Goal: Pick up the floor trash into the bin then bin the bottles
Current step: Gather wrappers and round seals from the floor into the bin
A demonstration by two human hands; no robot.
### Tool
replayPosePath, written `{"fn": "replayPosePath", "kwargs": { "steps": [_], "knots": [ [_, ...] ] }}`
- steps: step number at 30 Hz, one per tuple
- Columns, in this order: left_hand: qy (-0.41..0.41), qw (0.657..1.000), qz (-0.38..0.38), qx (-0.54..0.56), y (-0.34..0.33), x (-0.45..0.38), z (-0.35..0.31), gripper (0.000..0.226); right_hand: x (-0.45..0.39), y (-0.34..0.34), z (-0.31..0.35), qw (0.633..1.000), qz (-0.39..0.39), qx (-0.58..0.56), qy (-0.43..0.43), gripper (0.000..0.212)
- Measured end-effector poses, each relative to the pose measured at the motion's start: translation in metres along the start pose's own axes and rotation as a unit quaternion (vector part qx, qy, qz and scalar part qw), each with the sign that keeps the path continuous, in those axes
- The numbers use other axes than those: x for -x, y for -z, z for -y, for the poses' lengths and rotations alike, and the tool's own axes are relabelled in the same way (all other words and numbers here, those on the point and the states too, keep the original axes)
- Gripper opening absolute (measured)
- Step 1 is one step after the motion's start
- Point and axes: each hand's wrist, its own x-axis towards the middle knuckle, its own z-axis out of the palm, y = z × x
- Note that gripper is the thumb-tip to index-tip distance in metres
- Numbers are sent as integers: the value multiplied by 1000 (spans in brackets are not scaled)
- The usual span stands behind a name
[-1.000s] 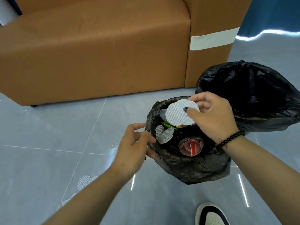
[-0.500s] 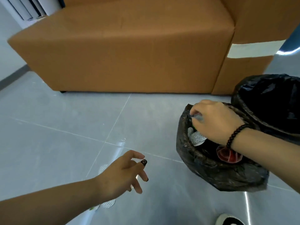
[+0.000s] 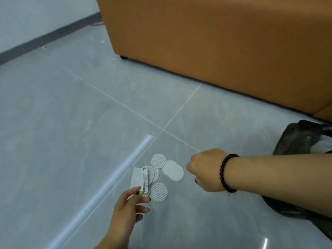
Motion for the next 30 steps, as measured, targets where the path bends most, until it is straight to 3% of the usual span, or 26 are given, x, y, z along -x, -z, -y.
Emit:
{"fn": "replayPosePath", "kwargs": {
  "steps": [3,5,9,13,16,20,23,26,30],
  "knots": [
    [-19,1000,12,-17,13,-12,2,21,-67,-14,27,998,15,-55,-17,22],
    [-45,998,24,-38,25,-19,-5,22,-102,-20,39,983,-6,-170,-64,29],
    [-81,994,18,-72,61,-29,-21,23,-155,-27,66,873,-109,-443,-175,41],
    [-59,996,-15,-64,93,-32,-19,24,-181,-55,102,805,-43,-542,-237,35],
    [-41,998,-30,-46,95,-32,-15,25,-171,-70,114,758,-38,-612,-223,13],
    [-71,991,-19,-114,86,-32,-3,24,-127,-64,120,641,-80,-749,-145,6],
    [-54,984,48,-161,77,-31,2,23,-101,-60,117,618,-88,-773,-113,11],
    [-10,990,111,-80,68,-25,1,8,-92,-56,118,611,-93,-780,-99,8],
    [-10,993,105,-47,68,-23,6,4,-92,-51,126,592,-74,-800,-57,8]
  ]
}}
